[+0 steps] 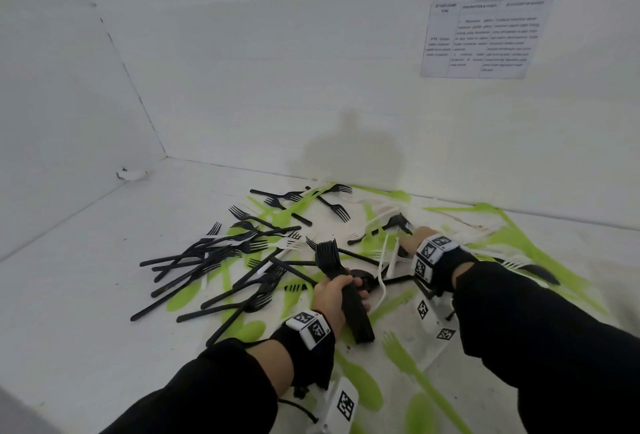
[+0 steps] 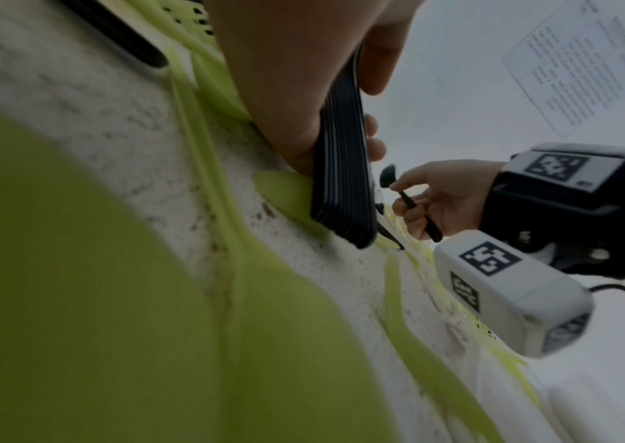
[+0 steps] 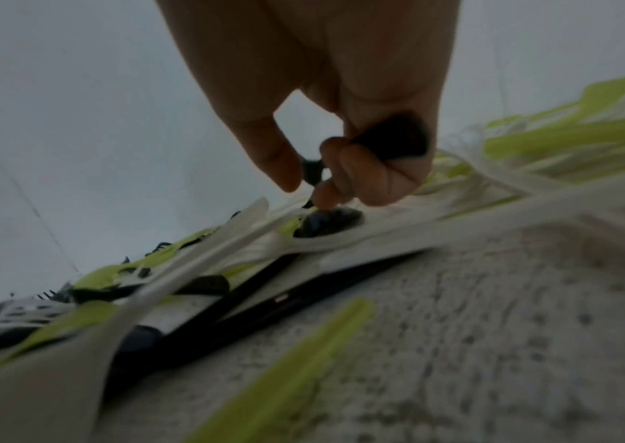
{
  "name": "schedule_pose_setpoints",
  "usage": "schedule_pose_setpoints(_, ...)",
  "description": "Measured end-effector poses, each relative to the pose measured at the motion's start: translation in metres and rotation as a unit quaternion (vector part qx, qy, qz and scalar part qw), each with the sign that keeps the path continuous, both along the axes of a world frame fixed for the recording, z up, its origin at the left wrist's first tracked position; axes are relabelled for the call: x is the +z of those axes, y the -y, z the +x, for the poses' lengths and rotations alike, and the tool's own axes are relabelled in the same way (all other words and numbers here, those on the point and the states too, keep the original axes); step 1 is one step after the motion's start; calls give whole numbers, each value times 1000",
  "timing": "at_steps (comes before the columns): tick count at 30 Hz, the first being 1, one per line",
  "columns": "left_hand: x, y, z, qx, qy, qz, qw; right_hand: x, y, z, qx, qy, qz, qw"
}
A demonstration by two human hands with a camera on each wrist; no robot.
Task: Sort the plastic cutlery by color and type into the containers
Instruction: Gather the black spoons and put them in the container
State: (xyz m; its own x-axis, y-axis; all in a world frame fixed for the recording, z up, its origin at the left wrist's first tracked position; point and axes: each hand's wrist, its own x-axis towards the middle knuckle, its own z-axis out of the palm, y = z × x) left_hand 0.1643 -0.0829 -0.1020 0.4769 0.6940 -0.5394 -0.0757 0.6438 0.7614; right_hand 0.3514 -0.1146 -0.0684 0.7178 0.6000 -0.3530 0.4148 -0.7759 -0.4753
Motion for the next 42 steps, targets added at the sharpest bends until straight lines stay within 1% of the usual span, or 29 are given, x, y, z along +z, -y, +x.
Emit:
schedule_pose_setpoints(2, 0, 0, 0, 4, 0, 0, 1000, -3, -6, -3, 6, 24, -2, 1000)
schedule_pose_setpoints(6, -2, 1, 0, 9, 3, -6, 1000, 4, -11, -5, 25, 69, -13, 997)
schedule_pose_setpoints(9, -4, 1, 0, 13, 4, -16, 1000, 0, -13, -1, 50, 53, -33, 997)
schedule_pose_setpoints(12, -1, 2, -1, 12, 13, -22, 1000, -3, -11, -1, 76, 35, 4, 996)
schedule_pose_setpoints(15, 0, 3, -1, 8, 12, -30, 999, -1, -9, -4, 83, 28, 11, 996)
schedule_pose_setpoints(17, -1, 4, -2, 7, -1, -24, 1000, -1, -10, -4, 78, 11, 21, 997)
schedule_pose_setpoints(20, -2, 5, -2, 13, -4, -19, 1000, 5, -13, -8, 37, 20, 21, 999)
schedule_pose_setpoints(22, -2, 5, -1, 19, -5, -19, 1000, 11, -13, -8, -5, 36, 68, 997)
schedule_pose_setpoints(25, -3, 6, 1, 26, -13, -12, 1000, 25, -8, -7, -63, 51, 195, 977)
schedule_pose_setpoints(26, -4, 6, 1, 28, -14, -11, 999, 31, -5, -8, -69, 62, 226, 970)
schedule_pose_setpoints(28, -5, 7, 3, 25, -11, -12, 1000, 47, 0, -13, -54, 84, 257, 961)
schedule_pose_setpoints(30, -3, 9, 5, 8, -9, -12, 1000, 61, 4, -20, -27, 86, 258, 962)
schedule_pose_setpoints(32, 0, 10, 8, -5, 1, -13, 1000, 64, 4, -28, 5, 52, 229, 972)
schedule_pose_setpoints(34, 3, 11, 12, -15, 10, -15, 1000, 53, 4, -42, 29, -30, 193, 980)
schedule_pose_setpoints(36, 4, 13, 15, -15, 19, -19, 1000, 35, 3, -56, 34, -131, 173, 976)
schedule_pose_setpoints(37, 4, 15, 17, -13, 25, -22, 999, 26, 2, -62, 39, -156, 163, 973)
schedule_pose_setpoints(38, 4, 16, 17, -17, 33, -26, 999, 20, 2, -69, 50, -159, 156, 974)
schedule_pose_setpoints(39, 4, 17, 16, -25, 36, -28, 999, 16, 3, -77, 60, -144, 152, 976)
schedule_pose_setpoints(42, 6, 23, 12, -48, 50, -43, 997, 9, 8, -89, 72, -45, 141, 986)
